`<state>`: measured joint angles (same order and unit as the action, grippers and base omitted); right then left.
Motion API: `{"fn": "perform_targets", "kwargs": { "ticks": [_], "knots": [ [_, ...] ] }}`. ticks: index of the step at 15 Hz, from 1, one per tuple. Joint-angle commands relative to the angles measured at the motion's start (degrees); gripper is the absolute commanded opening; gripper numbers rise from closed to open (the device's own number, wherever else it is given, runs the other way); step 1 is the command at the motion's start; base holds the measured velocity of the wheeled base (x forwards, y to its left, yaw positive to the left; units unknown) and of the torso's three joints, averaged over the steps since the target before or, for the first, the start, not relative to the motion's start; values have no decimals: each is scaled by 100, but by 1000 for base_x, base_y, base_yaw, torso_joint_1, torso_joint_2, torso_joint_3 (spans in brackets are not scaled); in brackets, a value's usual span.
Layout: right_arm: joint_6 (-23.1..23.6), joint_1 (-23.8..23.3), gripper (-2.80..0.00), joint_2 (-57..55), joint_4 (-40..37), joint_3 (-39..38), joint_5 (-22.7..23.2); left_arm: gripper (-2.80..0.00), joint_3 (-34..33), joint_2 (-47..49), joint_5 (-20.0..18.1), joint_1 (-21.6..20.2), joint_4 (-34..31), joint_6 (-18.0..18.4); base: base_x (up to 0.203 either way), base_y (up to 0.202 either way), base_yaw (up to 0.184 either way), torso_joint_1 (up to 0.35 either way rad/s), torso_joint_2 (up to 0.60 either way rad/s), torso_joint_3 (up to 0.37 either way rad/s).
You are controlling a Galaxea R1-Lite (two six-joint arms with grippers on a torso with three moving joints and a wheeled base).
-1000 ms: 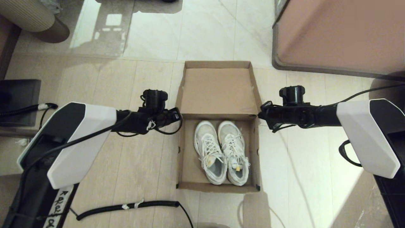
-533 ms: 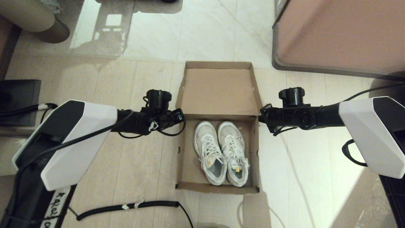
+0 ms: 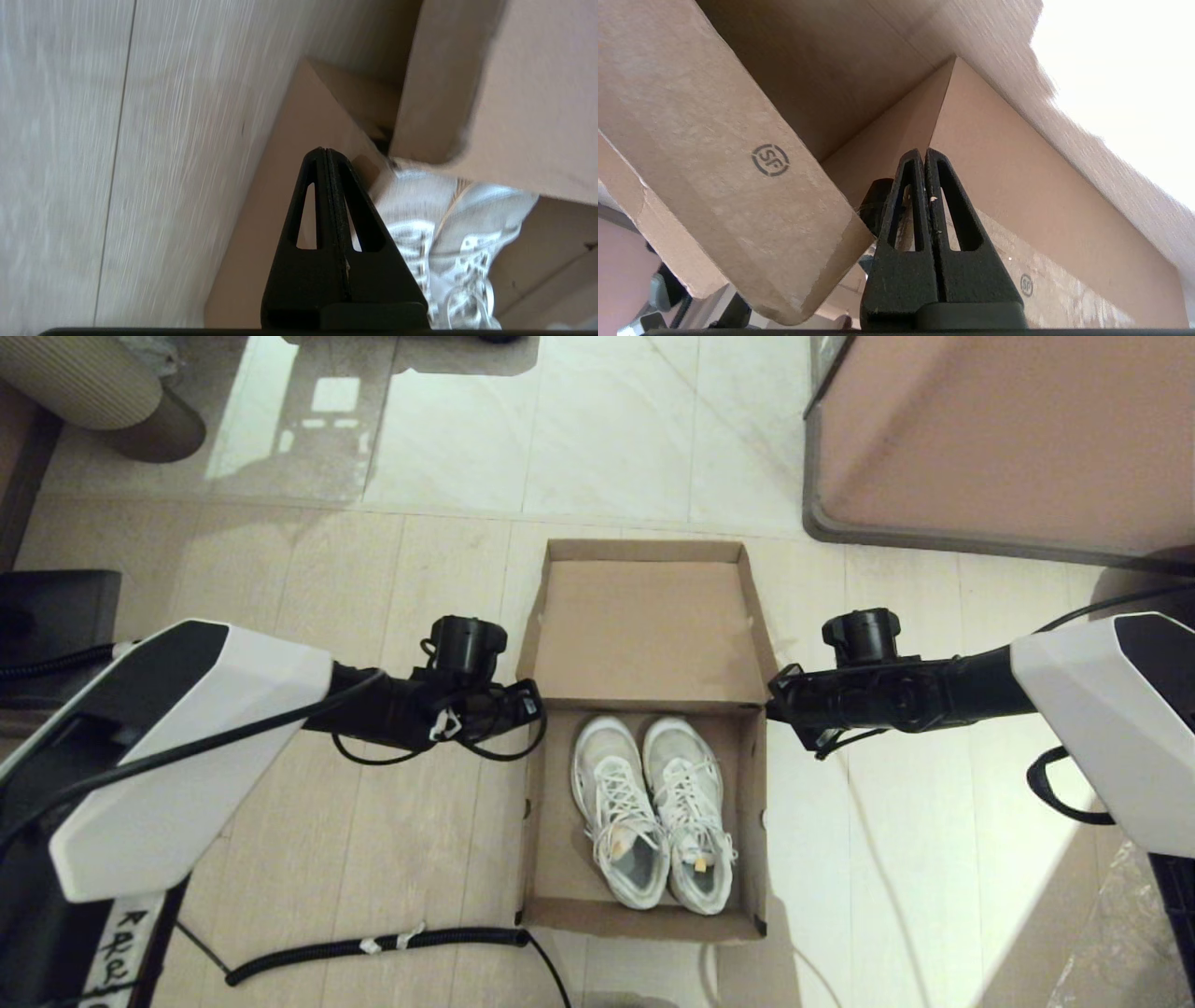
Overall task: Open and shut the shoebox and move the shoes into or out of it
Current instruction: Close the shoe box
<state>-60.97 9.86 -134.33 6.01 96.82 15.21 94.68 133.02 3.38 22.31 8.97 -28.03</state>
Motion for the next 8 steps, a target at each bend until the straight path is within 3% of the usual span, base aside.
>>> {"fn": "perform_targets", "kwargs": {
  "ticks": [1, 8],
  "knots": [
    [-36, -3, -280, 217, 14, -238, 1, -280, -408, -322, 3, 22, 16, -24, 0, 0, 0, 0, 0, 0],
    [-29, -189, -280, 723, 39, -1089, -36, -280, -1039, -514, 163, 28, 324, -27, 0, 0, 0, 0, 0, 0]
  ]
}}
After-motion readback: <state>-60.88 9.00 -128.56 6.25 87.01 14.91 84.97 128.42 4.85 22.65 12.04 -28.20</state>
